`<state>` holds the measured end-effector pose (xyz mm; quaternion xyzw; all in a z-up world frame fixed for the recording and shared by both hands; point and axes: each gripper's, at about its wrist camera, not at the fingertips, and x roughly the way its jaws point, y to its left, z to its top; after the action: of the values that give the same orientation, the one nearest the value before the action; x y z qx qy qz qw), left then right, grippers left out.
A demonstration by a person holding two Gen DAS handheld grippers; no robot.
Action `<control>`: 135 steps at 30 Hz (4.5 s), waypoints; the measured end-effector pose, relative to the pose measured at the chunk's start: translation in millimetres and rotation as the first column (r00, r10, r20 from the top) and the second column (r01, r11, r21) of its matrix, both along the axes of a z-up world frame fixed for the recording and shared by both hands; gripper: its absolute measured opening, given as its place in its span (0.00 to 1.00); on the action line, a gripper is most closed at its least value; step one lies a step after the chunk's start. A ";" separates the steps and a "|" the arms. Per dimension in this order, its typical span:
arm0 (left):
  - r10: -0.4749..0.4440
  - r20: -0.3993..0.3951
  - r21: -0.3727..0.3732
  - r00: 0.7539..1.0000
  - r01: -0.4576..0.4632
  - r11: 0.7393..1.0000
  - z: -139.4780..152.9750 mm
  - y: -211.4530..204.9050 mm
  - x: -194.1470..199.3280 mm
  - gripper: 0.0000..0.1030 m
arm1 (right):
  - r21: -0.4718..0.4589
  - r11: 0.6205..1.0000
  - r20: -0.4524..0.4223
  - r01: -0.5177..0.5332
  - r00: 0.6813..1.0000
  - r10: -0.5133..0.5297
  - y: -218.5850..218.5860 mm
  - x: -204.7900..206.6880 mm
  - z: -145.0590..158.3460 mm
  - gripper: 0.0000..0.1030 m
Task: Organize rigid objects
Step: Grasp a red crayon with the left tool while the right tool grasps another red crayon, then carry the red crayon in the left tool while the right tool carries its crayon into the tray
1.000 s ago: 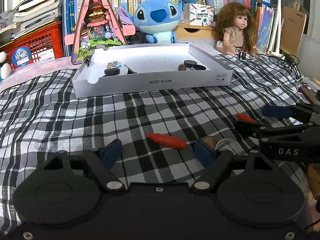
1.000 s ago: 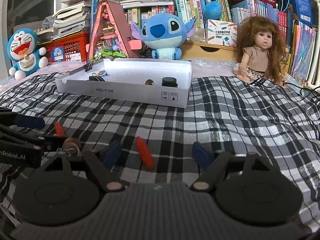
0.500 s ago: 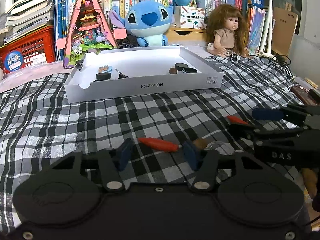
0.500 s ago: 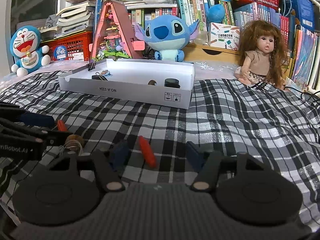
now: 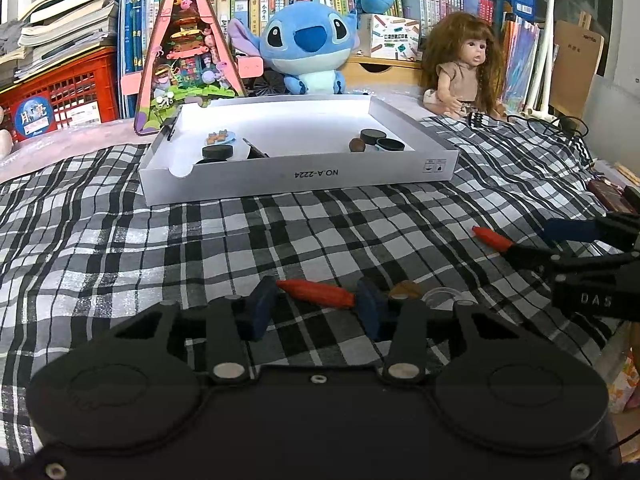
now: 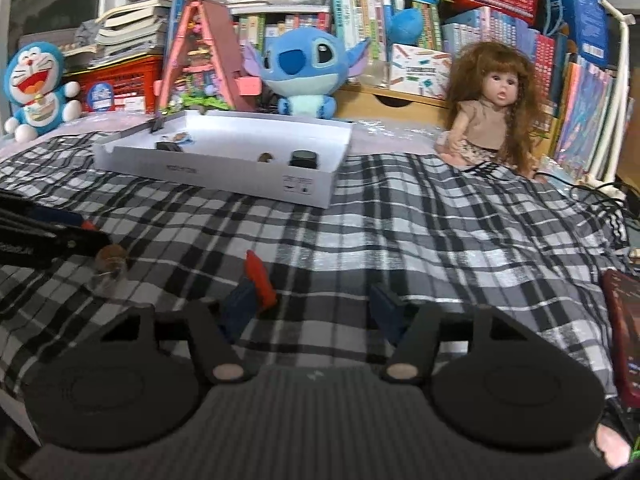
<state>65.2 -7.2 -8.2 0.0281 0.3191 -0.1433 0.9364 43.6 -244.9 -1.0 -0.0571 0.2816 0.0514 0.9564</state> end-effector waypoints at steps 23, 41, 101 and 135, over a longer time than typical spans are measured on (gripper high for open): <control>0.069 0.016 0.008 0.997 -0.069 0.998 -0.6 6.8 3.2 0.41 | 0.220 0.960 -0.047 0.171 0.985 -0.165 12.3 -6.5 11.7 0.68; 0.024 0.045 0.056 0.999 -0.026 0.998 -4.5 1.3 2.0 0.44 | 0.105 0.955 -0.022 0.277 0.961 -0.276 45.3 10.3 -6.0 0.58; 0.098 0.029 0.022 0.995 -0.098 0.995 -0.7 9.4 6.5 0.41 | -0.035 0.975 0.005 0.219 0.976 -0.219 1.7 -1.9 -5.5 0.61; 0.102 0.028 0.020 0.994 -0.103 0.994 -1.8 9.9 5.2 0.41 | -0.086 0.973 0.016 0.213 0.977 -0.212 -0.7 17.5 -1.3 0.62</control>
<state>70.4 2.8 -10.0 0.0236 0.3089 -0.0912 0.9464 61.2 -245.6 -2.3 -0.0686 0.2850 -0.0638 0.9539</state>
